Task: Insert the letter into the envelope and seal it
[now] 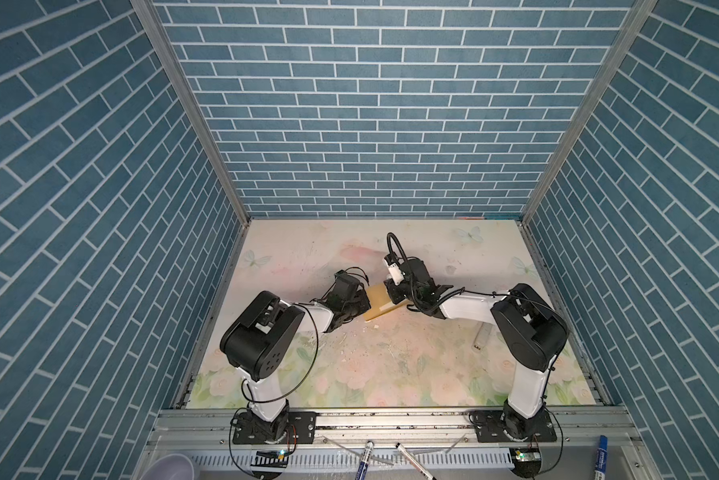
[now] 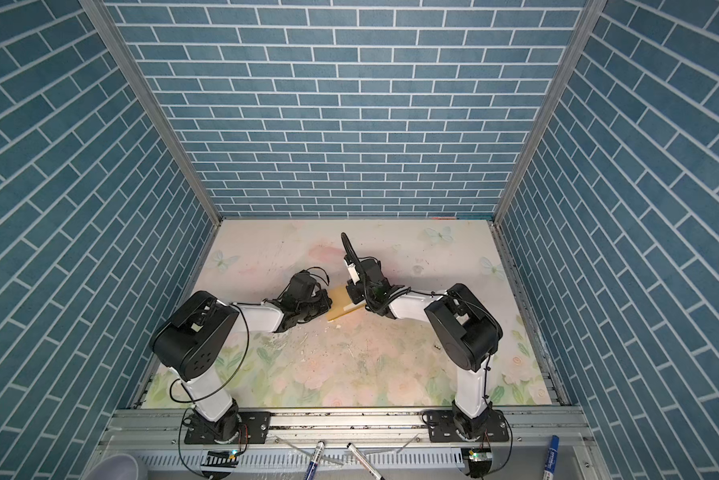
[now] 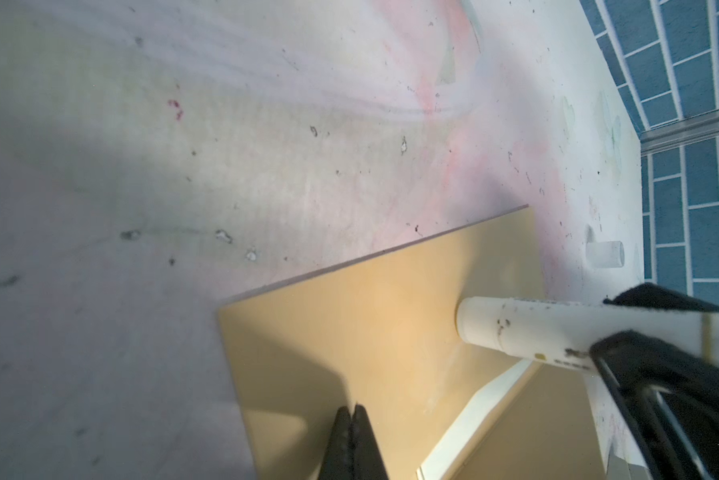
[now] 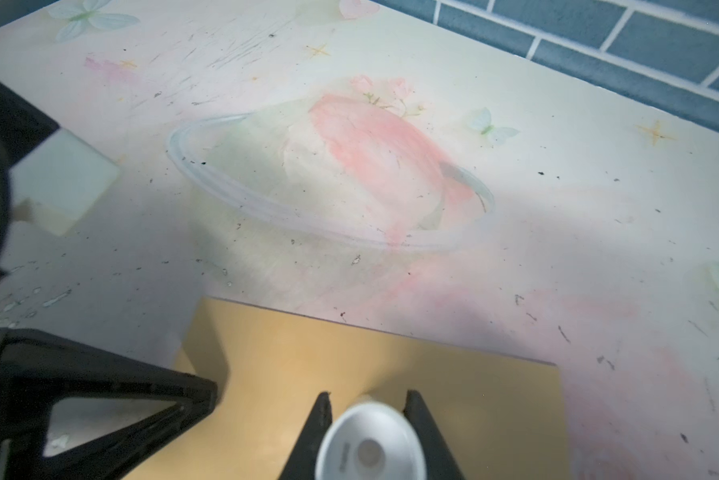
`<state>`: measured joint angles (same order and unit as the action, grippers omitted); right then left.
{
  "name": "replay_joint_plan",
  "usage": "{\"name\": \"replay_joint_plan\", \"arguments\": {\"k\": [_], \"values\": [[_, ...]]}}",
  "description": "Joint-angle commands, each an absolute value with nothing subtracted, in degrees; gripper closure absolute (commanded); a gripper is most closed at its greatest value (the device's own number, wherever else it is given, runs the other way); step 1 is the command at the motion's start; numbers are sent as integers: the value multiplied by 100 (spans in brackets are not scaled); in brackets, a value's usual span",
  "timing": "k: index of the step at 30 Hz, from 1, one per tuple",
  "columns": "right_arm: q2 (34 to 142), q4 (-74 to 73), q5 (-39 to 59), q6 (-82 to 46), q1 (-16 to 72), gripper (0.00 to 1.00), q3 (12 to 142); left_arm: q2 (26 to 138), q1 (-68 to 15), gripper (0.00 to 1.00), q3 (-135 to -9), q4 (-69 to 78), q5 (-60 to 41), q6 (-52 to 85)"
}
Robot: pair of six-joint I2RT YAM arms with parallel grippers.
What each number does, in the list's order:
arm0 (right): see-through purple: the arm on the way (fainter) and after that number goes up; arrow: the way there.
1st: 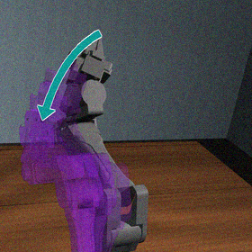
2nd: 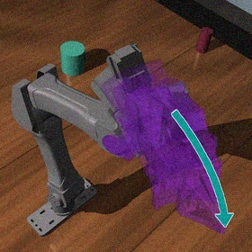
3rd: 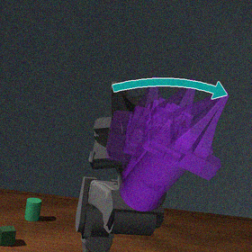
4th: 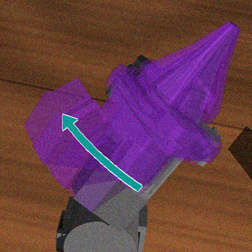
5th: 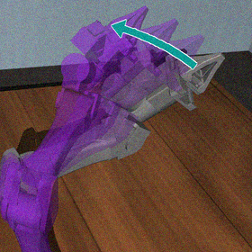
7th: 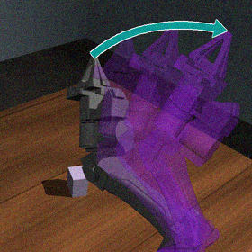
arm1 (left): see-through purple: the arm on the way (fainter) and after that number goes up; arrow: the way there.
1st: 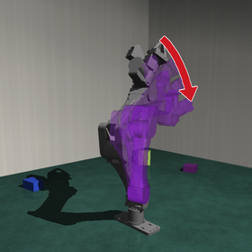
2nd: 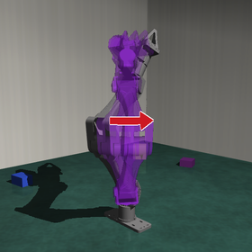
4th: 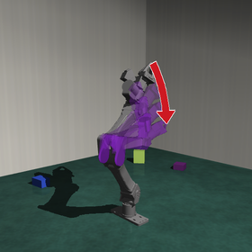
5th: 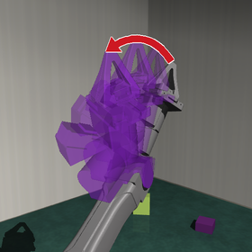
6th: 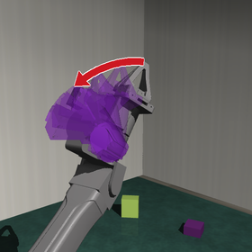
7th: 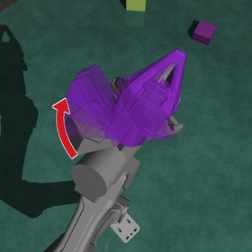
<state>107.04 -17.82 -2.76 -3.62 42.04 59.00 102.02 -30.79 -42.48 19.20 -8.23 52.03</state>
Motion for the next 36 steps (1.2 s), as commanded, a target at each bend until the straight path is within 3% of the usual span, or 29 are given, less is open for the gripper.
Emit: {"name": "replay_joint_plan", "arguments": {"k": [1,11,28,36], "values": [[10688,-1059,-1159,40,3854,100,5532,10581,-3046,100,-3958,598,-544,5169],[10608,-876,-1287,0,3664,100,5477,10582,-3047,100,-3947,624,-562,5176],[9695,-1873,279,-1249,3669,100,5723,10634,-3053,100,-3958,698,-613,5219],[9861,-1870,448,-1199,3982,100,5883,10661,-3076,100,-3947,756,-642,5247]]}}
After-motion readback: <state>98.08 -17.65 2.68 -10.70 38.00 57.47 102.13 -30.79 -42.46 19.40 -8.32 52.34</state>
